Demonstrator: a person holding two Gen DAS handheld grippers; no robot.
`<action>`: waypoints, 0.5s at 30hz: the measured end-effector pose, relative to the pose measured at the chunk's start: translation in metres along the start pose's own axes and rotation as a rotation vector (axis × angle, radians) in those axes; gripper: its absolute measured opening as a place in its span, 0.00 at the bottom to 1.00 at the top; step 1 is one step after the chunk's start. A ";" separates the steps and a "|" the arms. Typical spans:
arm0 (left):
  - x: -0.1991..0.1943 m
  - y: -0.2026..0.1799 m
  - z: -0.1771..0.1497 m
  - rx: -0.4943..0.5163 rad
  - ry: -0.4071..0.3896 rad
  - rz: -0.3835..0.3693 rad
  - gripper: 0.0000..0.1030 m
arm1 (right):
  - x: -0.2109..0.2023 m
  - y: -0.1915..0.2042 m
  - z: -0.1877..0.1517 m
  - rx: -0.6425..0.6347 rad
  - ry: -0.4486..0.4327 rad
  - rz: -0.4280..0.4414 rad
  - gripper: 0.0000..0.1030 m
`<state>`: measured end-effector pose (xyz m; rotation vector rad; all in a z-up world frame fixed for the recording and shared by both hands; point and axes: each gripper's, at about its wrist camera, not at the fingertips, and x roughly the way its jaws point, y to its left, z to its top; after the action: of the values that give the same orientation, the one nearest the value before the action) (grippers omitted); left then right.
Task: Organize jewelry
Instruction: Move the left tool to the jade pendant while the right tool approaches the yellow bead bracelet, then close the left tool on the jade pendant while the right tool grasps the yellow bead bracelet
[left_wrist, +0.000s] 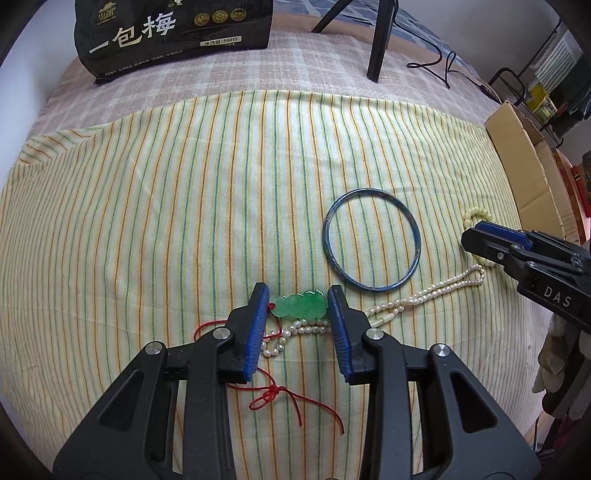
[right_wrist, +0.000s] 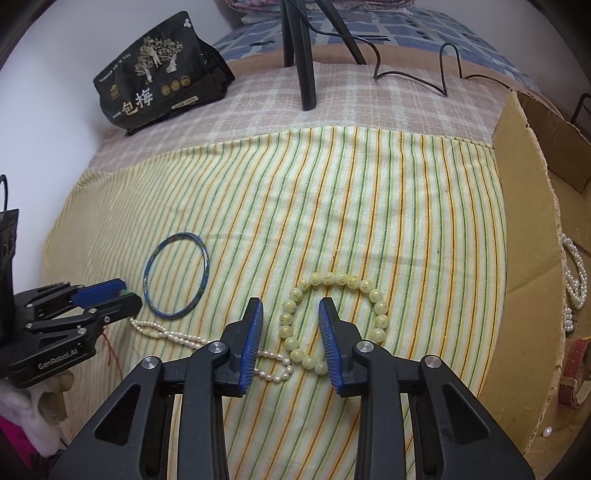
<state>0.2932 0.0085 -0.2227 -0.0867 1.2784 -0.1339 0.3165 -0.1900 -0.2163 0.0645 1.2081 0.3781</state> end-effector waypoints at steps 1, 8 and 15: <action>0.000 0.000 0.000 0.000 -0.002 0.000 0.32 | 0.000 0.001 0.000 -0.002 0.000 -0.002 0.28; -0.004 0.001 -0.002 0.002 -0.012 -0.006 0.32 | 0.005 0.016 -0.003 -0.100 -0.003 -0.084 0.18; -0.017 0.010 -0.003 -0.025 -0.042 -0.016 0.31 | -0.002 0.014 -0.006 -0.101 -0.021 -0.062 0.06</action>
<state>0.2861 0.0211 -0.2088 -0.1206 1.2380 -0.1294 0.3073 -0.1789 -0.2132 -0.0561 1.1658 0.3825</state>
